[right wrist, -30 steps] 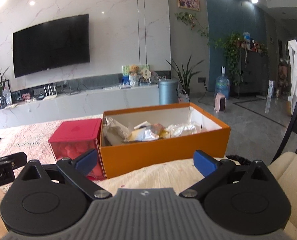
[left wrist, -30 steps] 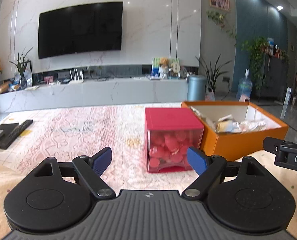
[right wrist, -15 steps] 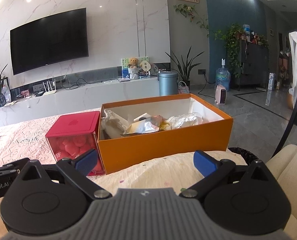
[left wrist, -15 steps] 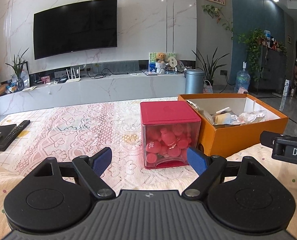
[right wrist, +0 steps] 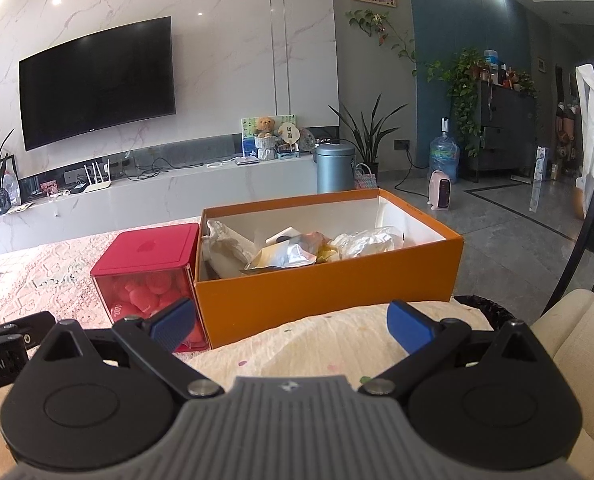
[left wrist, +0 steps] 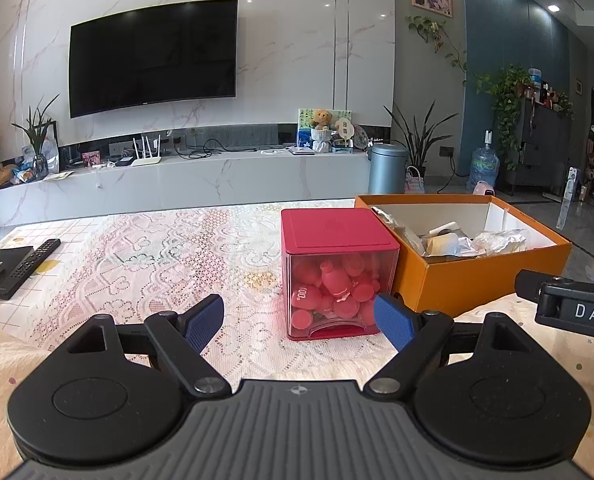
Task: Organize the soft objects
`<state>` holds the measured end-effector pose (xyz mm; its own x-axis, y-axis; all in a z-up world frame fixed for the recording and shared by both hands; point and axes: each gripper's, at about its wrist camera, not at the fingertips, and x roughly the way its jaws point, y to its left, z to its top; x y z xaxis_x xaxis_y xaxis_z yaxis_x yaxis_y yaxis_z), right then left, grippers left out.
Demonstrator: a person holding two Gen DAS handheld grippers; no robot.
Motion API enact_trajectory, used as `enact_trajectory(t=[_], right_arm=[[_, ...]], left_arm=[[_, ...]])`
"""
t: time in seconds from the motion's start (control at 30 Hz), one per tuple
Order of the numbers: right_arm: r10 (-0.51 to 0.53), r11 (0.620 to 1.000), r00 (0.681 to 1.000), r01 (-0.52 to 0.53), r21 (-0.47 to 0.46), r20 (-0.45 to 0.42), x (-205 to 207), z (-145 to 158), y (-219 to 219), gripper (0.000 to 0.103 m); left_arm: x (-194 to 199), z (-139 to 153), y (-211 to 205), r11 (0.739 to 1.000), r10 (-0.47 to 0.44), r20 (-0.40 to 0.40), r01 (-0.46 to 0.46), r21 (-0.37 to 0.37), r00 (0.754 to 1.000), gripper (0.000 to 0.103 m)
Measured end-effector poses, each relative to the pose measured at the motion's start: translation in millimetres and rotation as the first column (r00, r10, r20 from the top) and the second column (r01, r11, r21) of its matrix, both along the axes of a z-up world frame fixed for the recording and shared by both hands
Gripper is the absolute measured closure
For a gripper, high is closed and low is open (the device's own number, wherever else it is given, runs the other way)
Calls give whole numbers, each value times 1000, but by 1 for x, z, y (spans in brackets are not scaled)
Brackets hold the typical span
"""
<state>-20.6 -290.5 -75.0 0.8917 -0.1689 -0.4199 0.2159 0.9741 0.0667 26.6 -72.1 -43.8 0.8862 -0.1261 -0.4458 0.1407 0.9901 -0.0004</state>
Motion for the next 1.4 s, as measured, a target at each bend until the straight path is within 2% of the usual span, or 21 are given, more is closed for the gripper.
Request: enact_trajectory(t=[1.4], right_arm=[[-2, 1000, 1000, 2, -1, -4, -2, -3, 0, 3]], left_arm=[[-1, -4, -1, 1000, 7, -15, -7, -9, 1000, 4]])
